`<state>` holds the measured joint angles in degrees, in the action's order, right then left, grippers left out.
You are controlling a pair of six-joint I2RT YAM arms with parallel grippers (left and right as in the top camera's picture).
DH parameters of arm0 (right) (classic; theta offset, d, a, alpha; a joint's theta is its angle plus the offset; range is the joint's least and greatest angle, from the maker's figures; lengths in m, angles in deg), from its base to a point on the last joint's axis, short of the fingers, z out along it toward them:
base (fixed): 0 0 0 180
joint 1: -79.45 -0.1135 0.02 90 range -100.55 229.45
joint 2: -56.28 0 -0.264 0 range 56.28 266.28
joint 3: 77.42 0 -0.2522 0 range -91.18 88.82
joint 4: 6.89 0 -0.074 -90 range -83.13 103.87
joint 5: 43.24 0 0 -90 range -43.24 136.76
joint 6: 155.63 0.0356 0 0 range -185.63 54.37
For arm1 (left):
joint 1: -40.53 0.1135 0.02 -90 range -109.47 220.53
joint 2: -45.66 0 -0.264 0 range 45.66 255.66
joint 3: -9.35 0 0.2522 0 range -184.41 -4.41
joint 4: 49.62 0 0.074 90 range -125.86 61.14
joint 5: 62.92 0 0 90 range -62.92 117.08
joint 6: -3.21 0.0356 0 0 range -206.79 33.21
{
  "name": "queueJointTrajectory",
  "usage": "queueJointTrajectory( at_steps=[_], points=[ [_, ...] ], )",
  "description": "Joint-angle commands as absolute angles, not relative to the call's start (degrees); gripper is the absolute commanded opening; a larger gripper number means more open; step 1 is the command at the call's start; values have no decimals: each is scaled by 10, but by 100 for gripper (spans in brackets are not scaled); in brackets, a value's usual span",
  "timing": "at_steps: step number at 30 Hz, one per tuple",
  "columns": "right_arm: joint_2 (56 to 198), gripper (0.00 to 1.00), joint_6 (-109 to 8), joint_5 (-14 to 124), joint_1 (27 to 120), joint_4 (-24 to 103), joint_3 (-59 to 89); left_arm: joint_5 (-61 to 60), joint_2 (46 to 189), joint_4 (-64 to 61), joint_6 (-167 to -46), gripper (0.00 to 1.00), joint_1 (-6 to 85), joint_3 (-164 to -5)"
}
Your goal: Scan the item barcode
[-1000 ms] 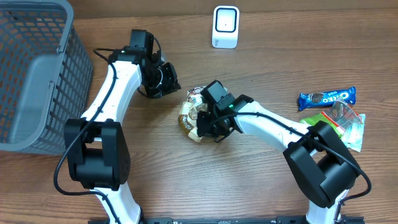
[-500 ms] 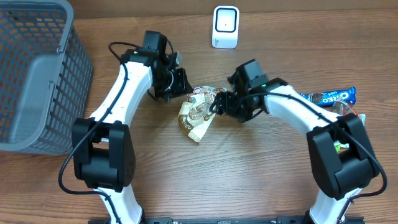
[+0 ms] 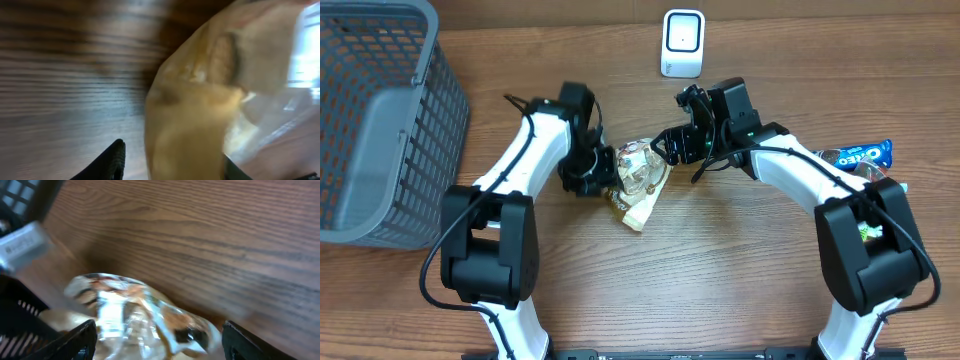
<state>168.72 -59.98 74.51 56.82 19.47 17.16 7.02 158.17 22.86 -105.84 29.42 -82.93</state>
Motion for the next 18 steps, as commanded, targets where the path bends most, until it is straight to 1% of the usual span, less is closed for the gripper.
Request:
queueJointTrajectory(
  at_steps=[1,5,7,8,11,13,17,18],
  points=[
    [1706,80,-641,728,573,179,171,15,1579,189,-1083,41,284,-779],
    [1715,80,-642,746,573,152,171,-36,1579,115,-1114,47,280,-730],
    [1724,80,-642,777,571,139,171,-54,1579,83,-1127,47,277,-710],
    [1731,79,-642,787,569,134,171,-59,1579,67,-1131,42,275,-702],
    [1741,76,-639,795,565,135,171,-60,1579,36,-1153,4,271,-688],
    [1744,73,-626,795,565,143,171,-60,1579,20,-1156,4,269,-686],
    [1744,72,-609,816,566,148,171,-59,1579,-7,-1156,4,270,-686],
    [1744,67,-609,820,566,149,171,-60,1579,-13,-1156,4,270,-686]
  ],
)
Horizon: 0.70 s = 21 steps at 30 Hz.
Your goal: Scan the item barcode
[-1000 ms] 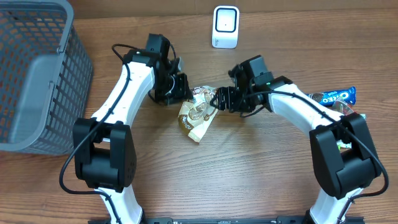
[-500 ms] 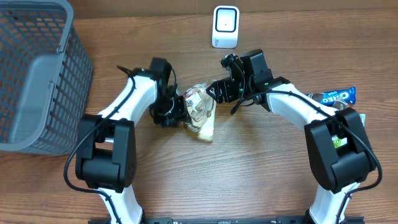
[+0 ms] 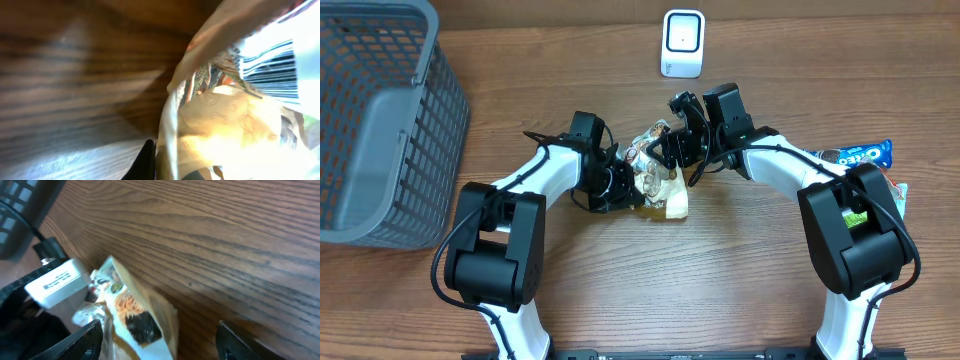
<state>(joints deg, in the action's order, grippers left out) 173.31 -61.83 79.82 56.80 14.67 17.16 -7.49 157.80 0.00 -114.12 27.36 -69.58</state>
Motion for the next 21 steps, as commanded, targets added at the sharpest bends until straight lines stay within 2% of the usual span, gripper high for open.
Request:
queueJointTrajectory(
  at_steps=[1,2,3,4,5,21],
  points=[
    [1744,64,-607,824,566,149,171,-60,1579,-15,-1156,4,270,-686],
    [1744,60,-602,832,566,149,171,-60,1579,-17,-1156,4,270,-686],
    [1744,46,-596,840,566,149,171,-60,1579,-18,-1156,4,270,-686],
    [1744,16,-596,848,566,149,171,-60,1579,-18,-1155,4,271,-686],
    [1744,4,-589,850,566,149,171,-60,1579,-18,-1155,4,272,-686],
    [1742,4,-351,809,630,192,171,-38,1579,50,-1141,4,371,-686]
  ],
)
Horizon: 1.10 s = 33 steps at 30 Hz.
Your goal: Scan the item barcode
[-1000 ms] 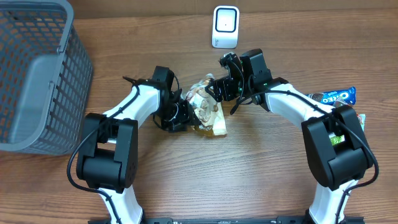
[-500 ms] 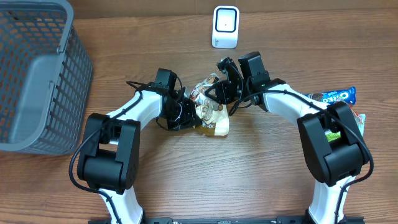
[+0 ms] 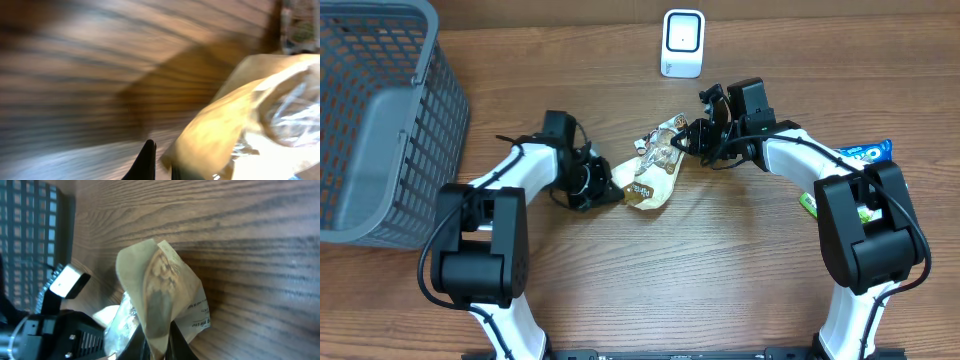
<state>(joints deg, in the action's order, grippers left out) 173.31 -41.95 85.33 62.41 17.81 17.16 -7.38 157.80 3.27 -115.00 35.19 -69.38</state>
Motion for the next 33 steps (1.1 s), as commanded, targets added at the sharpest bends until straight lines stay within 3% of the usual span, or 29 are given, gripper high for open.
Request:
queueJointTrajectory(
  at_steps=[1,6,11,14,19,23,28,30,33],
  points=[
    [1742,4,-323,794,630,207,171,-37,1579,55,-1136,4,375,-686],
    [1741,4,-263,773,631,292,171,-21,1579,77,-1124,4,380,-686],
    [1739,5,-293,790,631,362,171,-4,1579,79,-1120,4,380,-686],
    [1729,31,-333,805,632,369,166,0,1578,70,-1118,5,380,-687],
    [1690,53,-379,771,632,433,116,5,1578,82,-1103,4,387,-718],
    [1653,59,-408,746,630,506,68,7,1578,117,-1090,4,410,-774],
    [1634,59,-405,745,592,527,54,20,1578,130,-1091,4,444,-829],
    [1637,59,-363,710,568,526,63,32,1578,131,-1091,4,452,-839],
    [1637,70,-272,631,529,518,85,50,1578,130,-1091,4,461,-841]
  ],
)
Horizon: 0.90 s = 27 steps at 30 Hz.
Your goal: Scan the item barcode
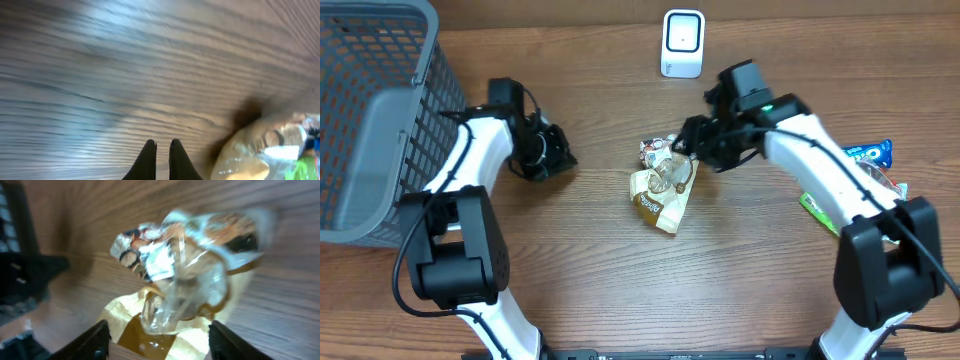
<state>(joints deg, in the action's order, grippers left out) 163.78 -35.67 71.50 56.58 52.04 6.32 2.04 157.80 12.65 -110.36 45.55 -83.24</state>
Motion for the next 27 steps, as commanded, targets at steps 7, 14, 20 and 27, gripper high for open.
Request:
queueJointTrajectory(
  at_steps=[7,14,20,27],
  points=[
    [1637,91,-131,491,451,449,159,76,1578,135,-1091,4,462,-841],
    [1638,88,-113,509,438,330,242,78,1578,135,-1091,4,462,-841],
    [1655,86,-55,527,438,262,304,78,1578,136,-1091,4,462,-841],
    [1677,70,-57,545,438,231,313,78,1578,138,-1091,4,462,-841]
  ],
)
